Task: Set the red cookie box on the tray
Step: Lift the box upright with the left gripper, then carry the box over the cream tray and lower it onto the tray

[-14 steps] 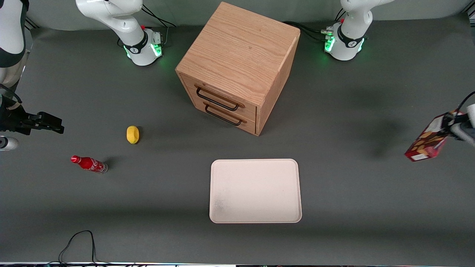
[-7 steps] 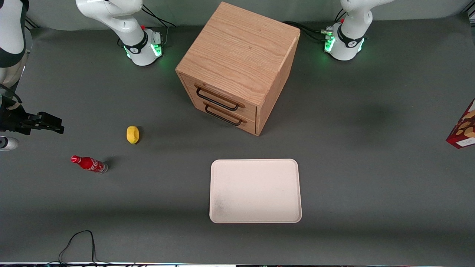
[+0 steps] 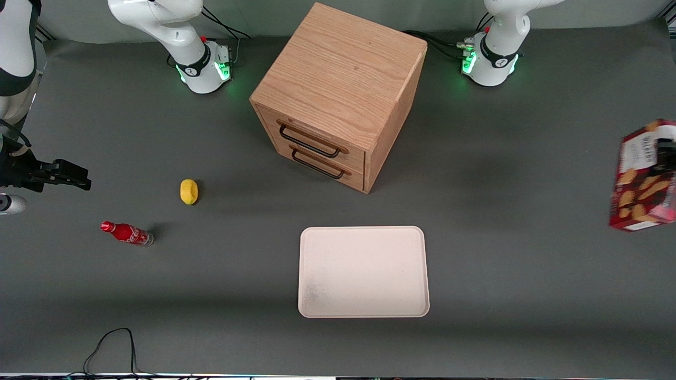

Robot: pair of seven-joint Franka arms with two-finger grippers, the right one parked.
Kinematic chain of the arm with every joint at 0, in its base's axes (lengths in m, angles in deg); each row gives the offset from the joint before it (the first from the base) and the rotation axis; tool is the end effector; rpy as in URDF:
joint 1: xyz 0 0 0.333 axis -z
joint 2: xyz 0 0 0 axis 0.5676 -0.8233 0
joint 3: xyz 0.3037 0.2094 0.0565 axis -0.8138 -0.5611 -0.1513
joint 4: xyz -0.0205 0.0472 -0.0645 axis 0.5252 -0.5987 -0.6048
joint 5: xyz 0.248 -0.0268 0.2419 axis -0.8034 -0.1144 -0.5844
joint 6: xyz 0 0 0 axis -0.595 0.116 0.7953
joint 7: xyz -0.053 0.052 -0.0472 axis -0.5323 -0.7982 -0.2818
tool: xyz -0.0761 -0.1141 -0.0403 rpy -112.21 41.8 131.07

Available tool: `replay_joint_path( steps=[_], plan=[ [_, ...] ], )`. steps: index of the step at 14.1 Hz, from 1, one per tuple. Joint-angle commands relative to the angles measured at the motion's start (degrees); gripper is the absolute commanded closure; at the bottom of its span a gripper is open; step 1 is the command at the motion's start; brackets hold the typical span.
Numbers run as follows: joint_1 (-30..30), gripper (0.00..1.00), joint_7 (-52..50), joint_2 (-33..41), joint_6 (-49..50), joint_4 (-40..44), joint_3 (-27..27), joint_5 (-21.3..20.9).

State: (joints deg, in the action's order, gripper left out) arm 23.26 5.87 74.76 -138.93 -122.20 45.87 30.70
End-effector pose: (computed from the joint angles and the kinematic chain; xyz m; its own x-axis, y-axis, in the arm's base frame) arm 0.5507 0.0349 0.6193 0.9758 -0.2186 0.0002 -0.2185 -0.9756 0.0229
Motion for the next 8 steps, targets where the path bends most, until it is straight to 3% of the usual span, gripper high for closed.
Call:
replay_joint_path(
  steps=[1,6,8],
  plan=[
    [5.1,1.0,-17.3,-4.3,2.5,7.5,3.6,-0.5],
    [19.6,1.0,-36.9,-14.8,2.9,18.6,4.0,-1.1],
    [25.5,1.0,-43.7,-19.3,3.3,23.3,3.9,-3.8]
  ],
)
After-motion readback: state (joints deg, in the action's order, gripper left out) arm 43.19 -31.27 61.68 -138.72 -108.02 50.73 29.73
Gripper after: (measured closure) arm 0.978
